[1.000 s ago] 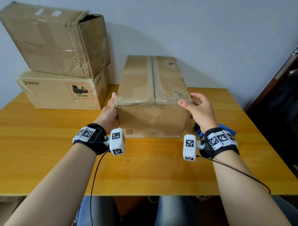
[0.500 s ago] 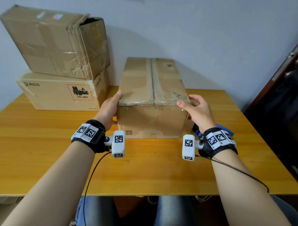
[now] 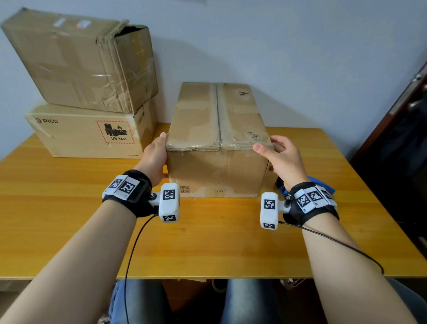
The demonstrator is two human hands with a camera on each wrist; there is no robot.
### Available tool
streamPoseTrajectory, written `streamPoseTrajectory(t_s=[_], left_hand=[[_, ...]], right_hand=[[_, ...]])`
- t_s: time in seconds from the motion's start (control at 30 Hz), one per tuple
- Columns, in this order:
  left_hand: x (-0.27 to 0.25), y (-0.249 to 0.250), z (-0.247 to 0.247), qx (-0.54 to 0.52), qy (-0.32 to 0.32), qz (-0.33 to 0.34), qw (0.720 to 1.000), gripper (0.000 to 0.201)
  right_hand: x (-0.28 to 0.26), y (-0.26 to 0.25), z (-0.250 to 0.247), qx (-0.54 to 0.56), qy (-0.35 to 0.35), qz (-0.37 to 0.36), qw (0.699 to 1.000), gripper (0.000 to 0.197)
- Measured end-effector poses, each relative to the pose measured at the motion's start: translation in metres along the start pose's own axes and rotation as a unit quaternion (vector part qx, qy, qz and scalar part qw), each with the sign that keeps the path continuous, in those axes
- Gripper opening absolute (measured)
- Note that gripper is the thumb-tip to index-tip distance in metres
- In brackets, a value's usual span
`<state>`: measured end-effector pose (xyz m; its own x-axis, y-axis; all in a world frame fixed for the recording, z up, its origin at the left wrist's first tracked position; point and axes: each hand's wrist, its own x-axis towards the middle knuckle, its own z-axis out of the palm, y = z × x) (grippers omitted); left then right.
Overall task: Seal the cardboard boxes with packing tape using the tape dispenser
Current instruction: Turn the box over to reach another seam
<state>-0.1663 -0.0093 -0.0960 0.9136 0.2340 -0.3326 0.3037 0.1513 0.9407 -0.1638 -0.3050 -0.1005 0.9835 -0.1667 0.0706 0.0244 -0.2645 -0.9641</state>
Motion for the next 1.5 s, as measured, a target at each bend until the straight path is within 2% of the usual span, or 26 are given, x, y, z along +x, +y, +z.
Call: streamPoseTrajectory(t_s=[0.1,0.2,0.27,0.33,0.4,0.5,0.57,0.63,0.73,0.83,0.9,1.03,1.1,1.27,1.43,1.5], left_hand=[[0.001,0.001,-0.003,0.031,0.010,0.010,0.999,0.044],[0.001,0.005,0.001,0.033,0.047,0.029,0.998,0.061],[-0.004,0.011,0.010,0.045,0.062,0.055,0.995,0.069],[-0.009,0.016,0.022,0.079,0.077,0.102,0.989,0.067],[-0.016,0.021,0.032,0.137,0.106,0.178,0.969,0.067],[-0.025,0.027,0.044,0.270,0.144,0.286,0.908,0.059],[-0.035,0.031,0.057,0.300,0.124,0.341,0.882,0.049],[-0.044,0.032,0.073,0.303,0.108,0.373,0.870,0.038],[-0.050,0.032,0.096,0.293,0.055,0.392,0.870,0.031],[-0.052,0.031,0.115,0.314,-0.027,0.404,0.859,0.024],[-0.052,0.029,0.130,0.348,-0.069,0.393,0.848,0.023],[-0.048,0.026,0.151,0.459,-0.126,0.368,0.798,0.029],[-0.043,0.024,0.156,0.482,-0.118,0.364,0.788,0.031],[-0.035,0.018,0.163,0.472,-0.069,0.378,0.794,0.021],[-0.037,0.015,0.163,0.481,-0.040,0.397,0.780,0.021],[-0.036,0.015,0.162,0.473,-0.037,0.395,0.787,0.020]], right_hand=[[0.000,0.001,-0.001,0.025,-0.013,0.010,1.000,0.066],[0.000,0.004,-0.005,0.044,-0.018,0.021,0.999,0.071],[-0.001,0.005,-0.006,0.051,-0.020,0.028,0.998,0.062],[-0.002,0.007,-0.006,0.059,-0.020,0.035,0.997,0.056],[-0.002,0.007,-0.006,0.058,-0.016,0.042,0.997,0.052],[-0.004,0.007,-0.007,0.066,0.000,0.046,0.997,0.041],[-0.005,0.008,-0.011,0.110,-0.007,0.066,0.992,0.036],[-0.005,0.010,-0.015,0.191,-0.025,0.107,0.975,0.031],[0.000,0.015,-0.022,0.266,-0.035,0.149,0.952,0.020],[0.004,0.021,-0.025,0.260,-0.038,0.135,0.955,0.005],[0.005,0.022,-0.030,0.254,-0.043,0.114,0.960,0.005],[0.008,0.021,-0.039,0.204,-0.044,0.063,0.976,0.007],[0.010,0.019,-0.043,0.151,-0.028,0.046,0.987,0.007],[0.018,0.014,-0.046,0.094,-0.022,0.026,0.995,0.008],[0.024,0.016,-0.033,0.095,-0.021,0.036,0.995,0.003],[0.025,0.019,-0.028,0.108,-0.016,0.049,0.993,0.003]])
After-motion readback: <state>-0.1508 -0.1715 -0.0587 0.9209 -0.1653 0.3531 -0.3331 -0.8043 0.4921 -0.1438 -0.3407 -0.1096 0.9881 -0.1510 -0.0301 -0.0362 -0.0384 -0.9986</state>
